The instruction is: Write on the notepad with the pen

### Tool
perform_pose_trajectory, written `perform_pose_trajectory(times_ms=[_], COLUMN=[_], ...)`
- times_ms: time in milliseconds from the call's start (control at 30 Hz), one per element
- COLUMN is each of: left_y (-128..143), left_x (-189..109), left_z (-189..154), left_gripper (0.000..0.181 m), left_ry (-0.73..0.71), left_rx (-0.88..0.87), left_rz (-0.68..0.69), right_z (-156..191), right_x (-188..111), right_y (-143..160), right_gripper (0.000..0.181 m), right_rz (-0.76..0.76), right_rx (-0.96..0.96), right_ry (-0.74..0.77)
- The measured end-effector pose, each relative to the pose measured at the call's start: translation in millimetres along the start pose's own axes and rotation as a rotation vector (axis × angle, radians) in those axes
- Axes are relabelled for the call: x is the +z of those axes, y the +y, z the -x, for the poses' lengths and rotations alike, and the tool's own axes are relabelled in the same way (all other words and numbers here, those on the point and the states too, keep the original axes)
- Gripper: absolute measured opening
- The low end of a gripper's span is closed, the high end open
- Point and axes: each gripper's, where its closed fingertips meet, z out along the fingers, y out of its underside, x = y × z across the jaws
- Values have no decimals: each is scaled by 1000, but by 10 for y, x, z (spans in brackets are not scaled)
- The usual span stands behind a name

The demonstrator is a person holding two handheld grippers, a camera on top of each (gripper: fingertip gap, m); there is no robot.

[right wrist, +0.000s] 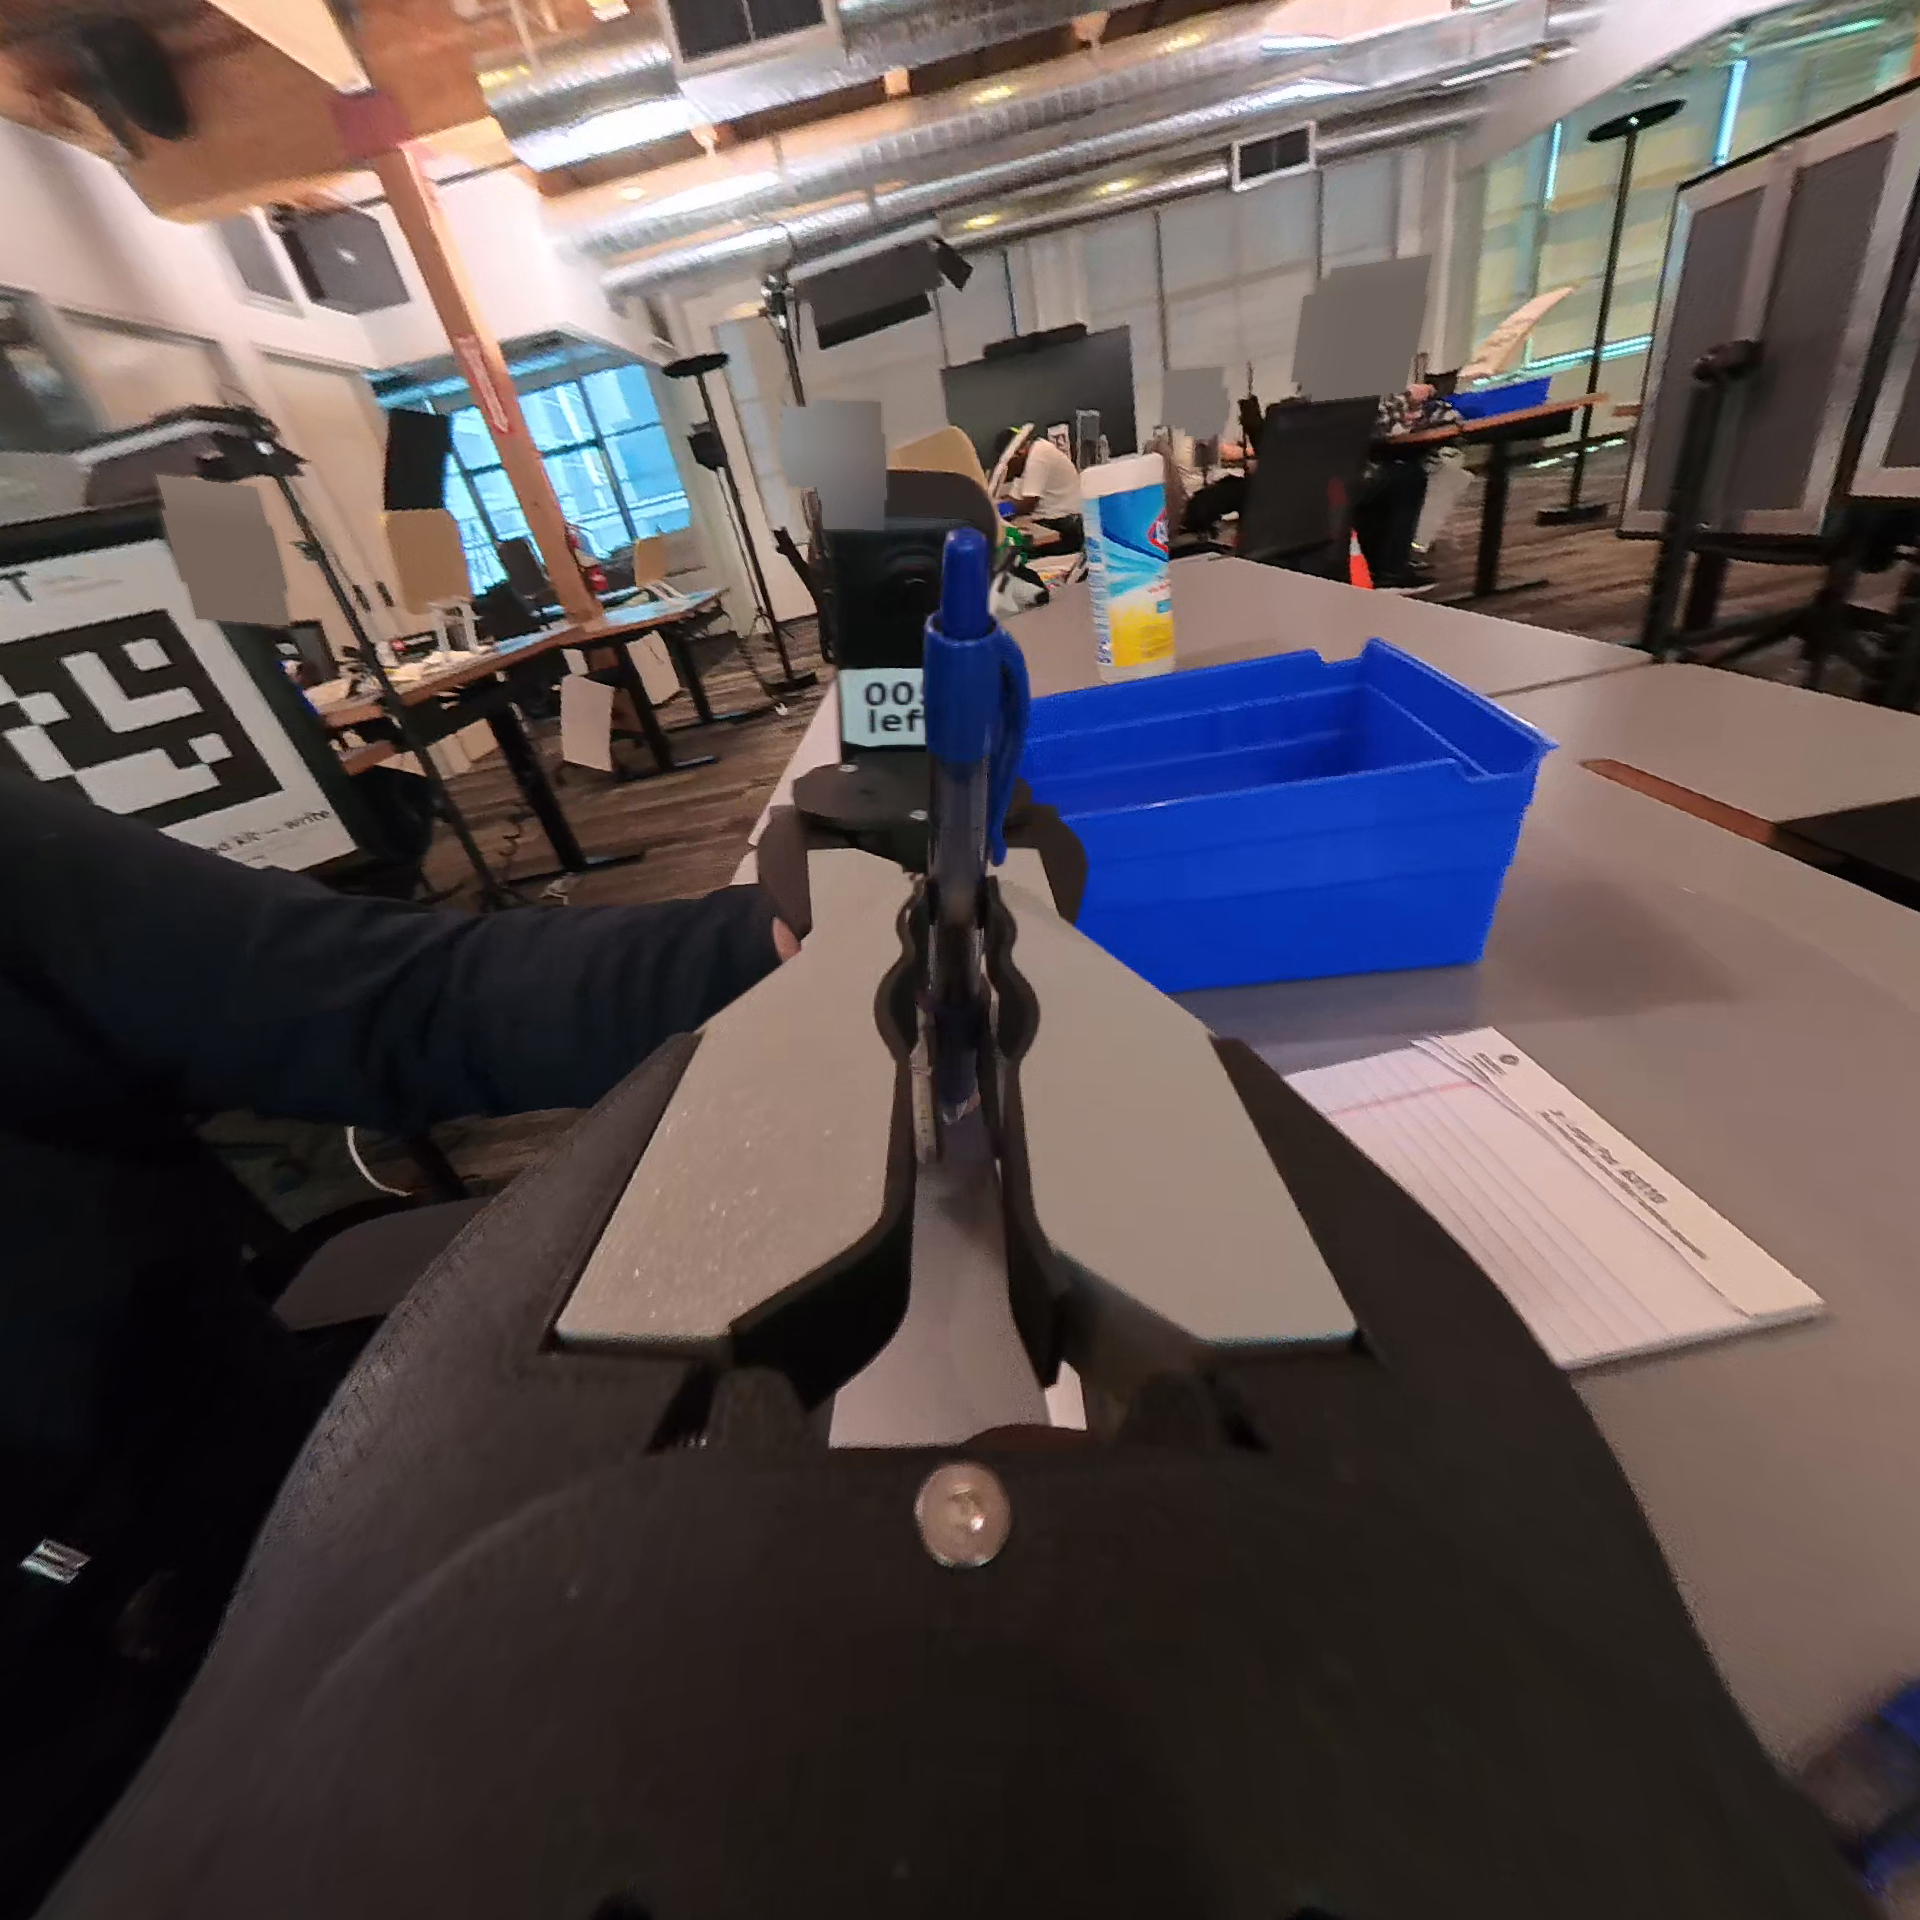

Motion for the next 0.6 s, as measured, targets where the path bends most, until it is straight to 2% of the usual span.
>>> perform_pose_trajectory(times_ms=[100, 433, 600], left_y=[23, 205, 320], left_x=[1, -75, -56], left_z=[57, 621, 677], left_gripper=[6, 5, 6], left_ry=[-35, -448, -503], left_rx=[22, 208, 286], left_rz=[14, 173, 256], right_z=[-31, -455, -534], right_x=[3, -75, -94], right_y=[16, 137, 190], right_gripper=[6, 12, 12], right_rz=[11, 58, 68], right_rx=[-9, 31, 78], right_ry=[24, 257, 284])
